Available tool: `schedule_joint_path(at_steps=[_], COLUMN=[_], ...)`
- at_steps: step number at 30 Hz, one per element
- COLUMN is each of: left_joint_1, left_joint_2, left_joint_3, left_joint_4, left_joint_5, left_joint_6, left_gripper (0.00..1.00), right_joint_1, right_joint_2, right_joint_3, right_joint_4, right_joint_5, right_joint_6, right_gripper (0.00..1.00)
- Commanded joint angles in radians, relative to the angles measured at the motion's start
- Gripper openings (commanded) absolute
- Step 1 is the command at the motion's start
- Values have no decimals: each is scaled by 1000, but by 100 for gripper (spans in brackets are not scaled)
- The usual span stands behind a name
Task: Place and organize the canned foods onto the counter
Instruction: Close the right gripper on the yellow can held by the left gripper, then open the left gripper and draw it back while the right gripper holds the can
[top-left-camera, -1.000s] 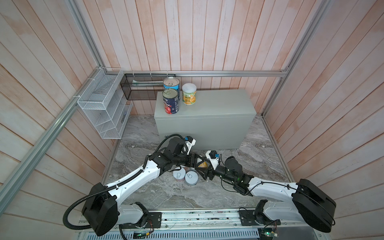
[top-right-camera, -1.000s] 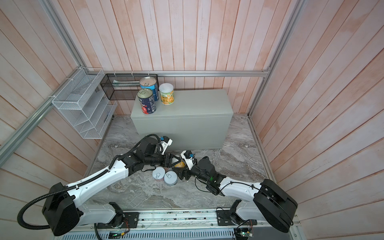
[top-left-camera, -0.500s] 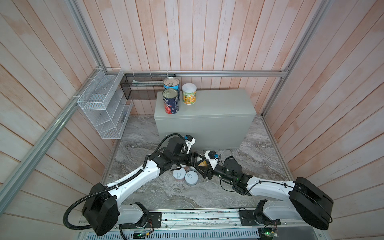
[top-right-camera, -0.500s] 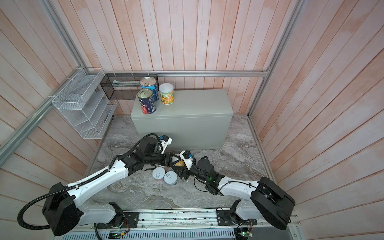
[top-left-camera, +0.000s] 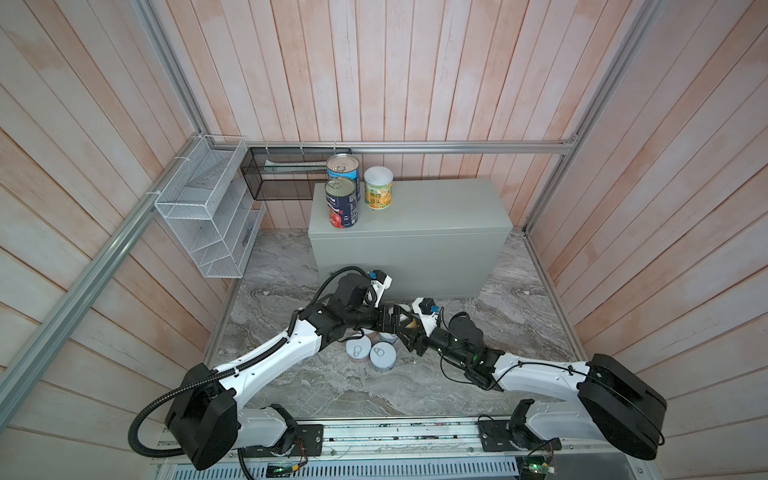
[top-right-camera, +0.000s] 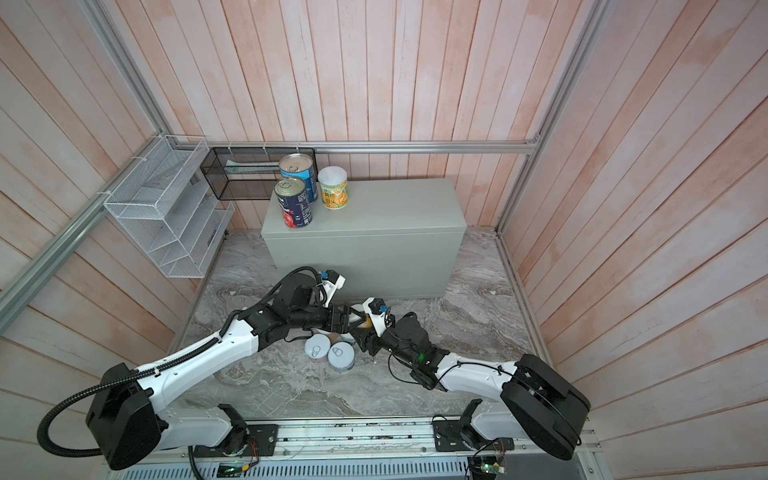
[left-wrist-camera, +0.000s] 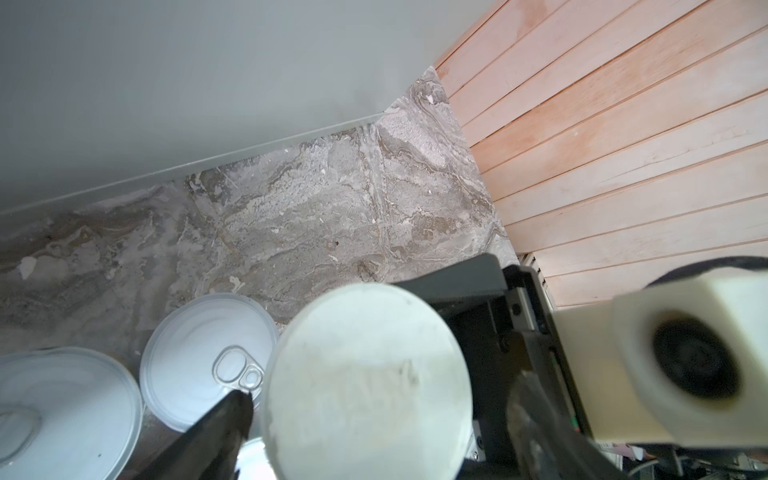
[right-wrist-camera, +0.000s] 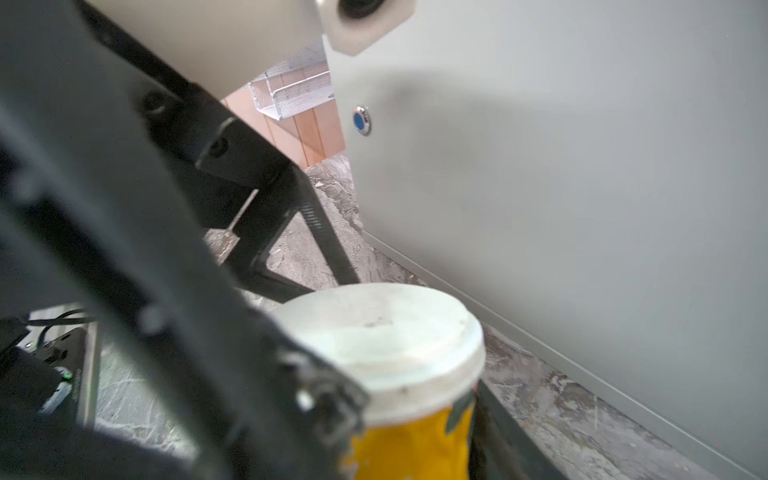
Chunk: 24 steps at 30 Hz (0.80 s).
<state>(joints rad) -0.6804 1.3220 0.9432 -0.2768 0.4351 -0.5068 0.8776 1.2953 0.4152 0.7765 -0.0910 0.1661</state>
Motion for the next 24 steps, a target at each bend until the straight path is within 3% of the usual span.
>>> schedule_joint_path(at_steps=[1,15,24], left_joint_1=[14,49,77], left_joint_2=[6,-74,-103], left_joint_3=[7,-72,-86], left_joint_4=[-25,8,45], left_joint_5=[-31,-100,-113], left_joint_6=[25,26,40], left_gripper=[100,100,100], right_joint_1=[-3,-4,-4], right_joint_2=[-5,-33,-167], right_joint_3=[13,18,-7], right_joint_4=[48,-10,-82], right_joint_5=[67,129,165], right_joint_6=[18,63,116], right_gripper=[63,63,62])
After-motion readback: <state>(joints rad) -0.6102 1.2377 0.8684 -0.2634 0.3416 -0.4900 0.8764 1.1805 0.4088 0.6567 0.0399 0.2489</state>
